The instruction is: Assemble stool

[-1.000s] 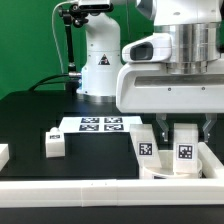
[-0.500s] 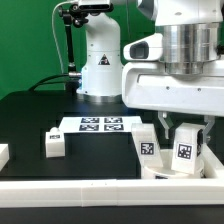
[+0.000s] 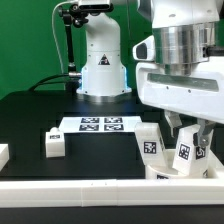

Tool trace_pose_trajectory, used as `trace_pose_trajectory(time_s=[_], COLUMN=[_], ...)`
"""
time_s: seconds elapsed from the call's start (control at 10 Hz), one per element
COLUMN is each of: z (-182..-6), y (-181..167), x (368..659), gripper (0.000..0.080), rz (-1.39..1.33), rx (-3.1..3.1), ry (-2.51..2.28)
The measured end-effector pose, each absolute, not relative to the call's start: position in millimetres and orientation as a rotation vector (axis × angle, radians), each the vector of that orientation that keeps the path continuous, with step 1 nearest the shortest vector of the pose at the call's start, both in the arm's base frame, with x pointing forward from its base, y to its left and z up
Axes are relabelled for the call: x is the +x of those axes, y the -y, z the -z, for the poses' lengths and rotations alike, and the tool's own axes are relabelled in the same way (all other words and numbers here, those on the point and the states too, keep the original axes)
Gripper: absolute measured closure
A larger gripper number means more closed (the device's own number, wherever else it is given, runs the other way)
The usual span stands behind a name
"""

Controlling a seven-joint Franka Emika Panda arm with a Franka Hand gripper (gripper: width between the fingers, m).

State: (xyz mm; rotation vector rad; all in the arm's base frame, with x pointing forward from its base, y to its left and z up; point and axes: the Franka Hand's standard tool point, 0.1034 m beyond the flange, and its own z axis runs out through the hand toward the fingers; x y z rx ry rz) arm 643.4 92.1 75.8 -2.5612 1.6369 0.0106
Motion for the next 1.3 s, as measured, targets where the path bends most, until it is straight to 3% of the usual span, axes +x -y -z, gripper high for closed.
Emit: trace_pose_trajectory(time_s=[1.1, 1.2, 1.3], z=[-75.3, -75.2, -75.4], y=[-101, -103, -104], x=[643, 642, 642], gripper=[0.0459, 0.0351, 0.0351], rz=[-0.113, -0.128, -0.128], rx=[-1.817, -1.737, -1.782], ry=[-2.408, -2.464, -2.431])
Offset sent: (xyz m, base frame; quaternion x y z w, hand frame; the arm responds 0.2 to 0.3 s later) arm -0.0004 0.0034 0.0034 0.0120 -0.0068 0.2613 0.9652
